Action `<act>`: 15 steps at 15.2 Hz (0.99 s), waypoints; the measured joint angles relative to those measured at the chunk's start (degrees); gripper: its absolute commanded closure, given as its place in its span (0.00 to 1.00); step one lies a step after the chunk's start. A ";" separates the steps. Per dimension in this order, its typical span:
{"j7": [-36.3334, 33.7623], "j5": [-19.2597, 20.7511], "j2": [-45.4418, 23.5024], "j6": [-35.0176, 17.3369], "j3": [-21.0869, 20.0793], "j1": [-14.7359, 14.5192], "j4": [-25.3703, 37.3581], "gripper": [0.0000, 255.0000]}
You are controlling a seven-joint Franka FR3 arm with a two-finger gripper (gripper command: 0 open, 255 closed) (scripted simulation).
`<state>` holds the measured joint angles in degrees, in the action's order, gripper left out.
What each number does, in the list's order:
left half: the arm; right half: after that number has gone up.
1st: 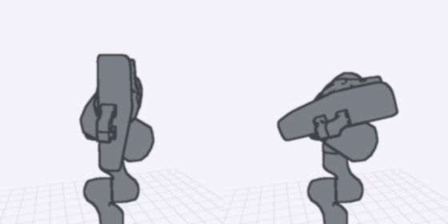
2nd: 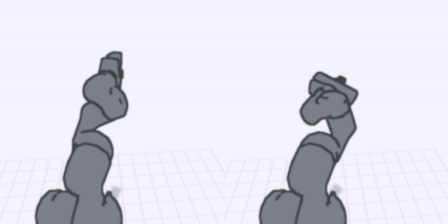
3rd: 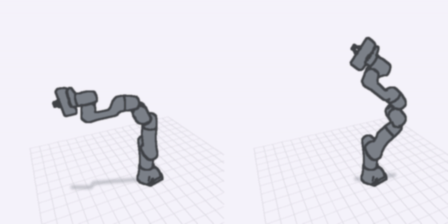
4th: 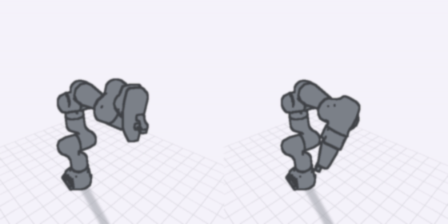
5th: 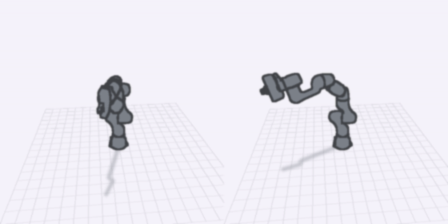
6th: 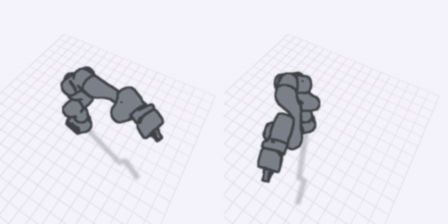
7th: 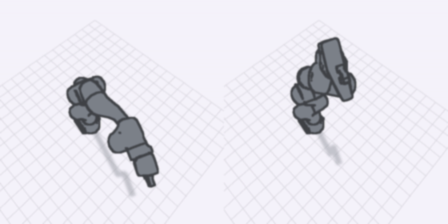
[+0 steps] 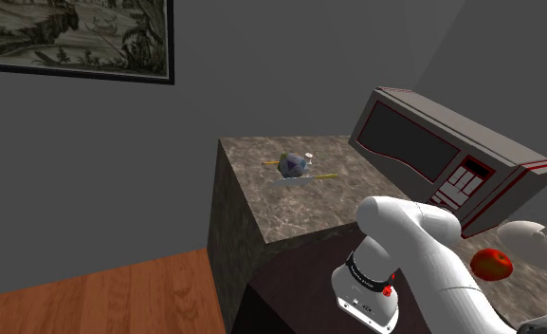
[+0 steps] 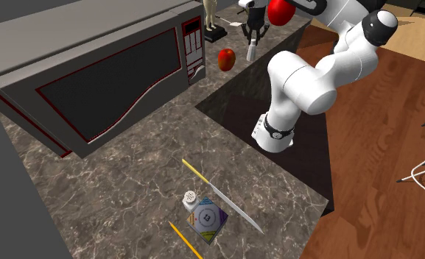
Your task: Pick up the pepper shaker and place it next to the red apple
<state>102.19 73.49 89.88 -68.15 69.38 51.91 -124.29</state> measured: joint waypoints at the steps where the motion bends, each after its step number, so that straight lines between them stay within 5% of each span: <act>1: 0.00 0.00 0.00 0.00 0.00 0.00 0.00 0.00; 15: 0.24 -4.14 -3.49 2.97 -4.49 -2.72 5.01 0.00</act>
<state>102.43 69.35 86.39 -65.18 64.89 49.19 -119.27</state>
